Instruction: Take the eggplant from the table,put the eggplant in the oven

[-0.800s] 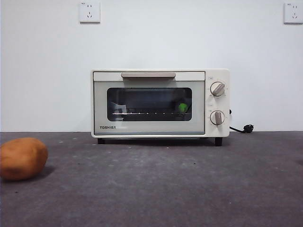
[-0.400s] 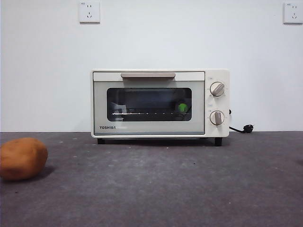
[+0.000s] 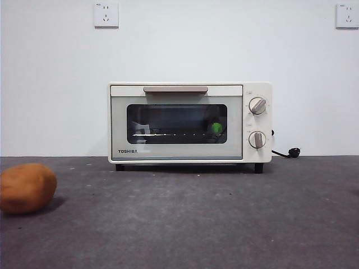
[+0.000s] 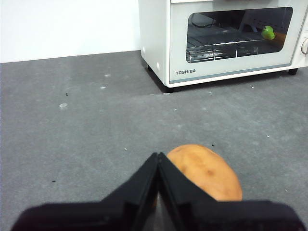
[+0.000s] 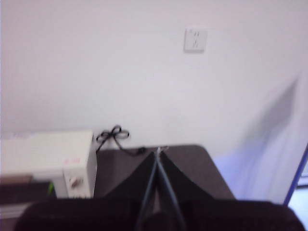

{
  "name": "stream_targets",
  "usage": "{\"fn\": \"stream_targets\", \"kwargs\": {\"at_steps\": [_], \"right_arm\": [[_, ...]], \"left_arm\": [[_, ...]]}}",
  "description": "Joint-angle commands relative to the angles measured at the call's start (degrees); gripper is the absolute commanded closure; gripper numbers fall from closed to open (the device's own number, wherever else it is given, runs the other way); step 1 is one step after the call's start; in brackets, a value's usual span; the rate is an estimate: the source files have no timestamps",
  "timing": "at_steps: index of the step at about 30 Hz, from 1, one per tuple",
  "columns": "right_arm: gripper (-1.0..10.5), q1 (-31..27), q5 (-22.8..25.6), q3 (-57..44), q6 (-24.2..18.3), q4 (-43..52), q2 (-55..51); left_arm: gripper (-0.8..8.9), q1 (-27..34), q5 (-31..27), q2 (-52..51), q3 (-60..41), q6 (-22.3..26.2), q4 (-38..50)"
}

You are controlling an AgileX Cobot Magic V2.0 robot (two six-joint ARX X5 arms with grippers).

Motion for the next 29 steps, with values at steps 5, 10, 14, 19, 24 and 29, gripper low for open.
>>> {"fn": "stream_targets", "kwargs": {"at_steps": [5,10,14,19,24,29], "right_arm": [[9.5,-3.0,-1.1,-29.8,-0.1,17.5,-17.5],[9.5,-2.9,-2.1,-49.2,0.3,26.9,-27.7],[9.5,-2.9,-2.1,-61.7,2.2,32.1,-33.2],[9.5,-2.8,-3.2,-74.7,5.3,40.0,-38.0],[9.5,-2.8,-5.8,-86.1,5.9,48.4,-41.7],[9.5,-2.8,-7.5,-96.0,5.9,55.5,-44.9]], "left_arm": [[8.18,0.2,0.0,0.0,-0.6,-0.6,0.4],[8.18,0.2,0.0,0.0,-0.6,-0.6,0.4],[8.17,0.2,0.0,0.0,-0.6,-0.6,0.4],[8.17,0.2,0.0,0.0,-0.6,-0.6,0.4],[8.17,0.2,0.0,0.0,-0.6,-0.6,0.4],[8.17,0.2,-0.1,0.0,-0.6,-0.6,0.4]]}}
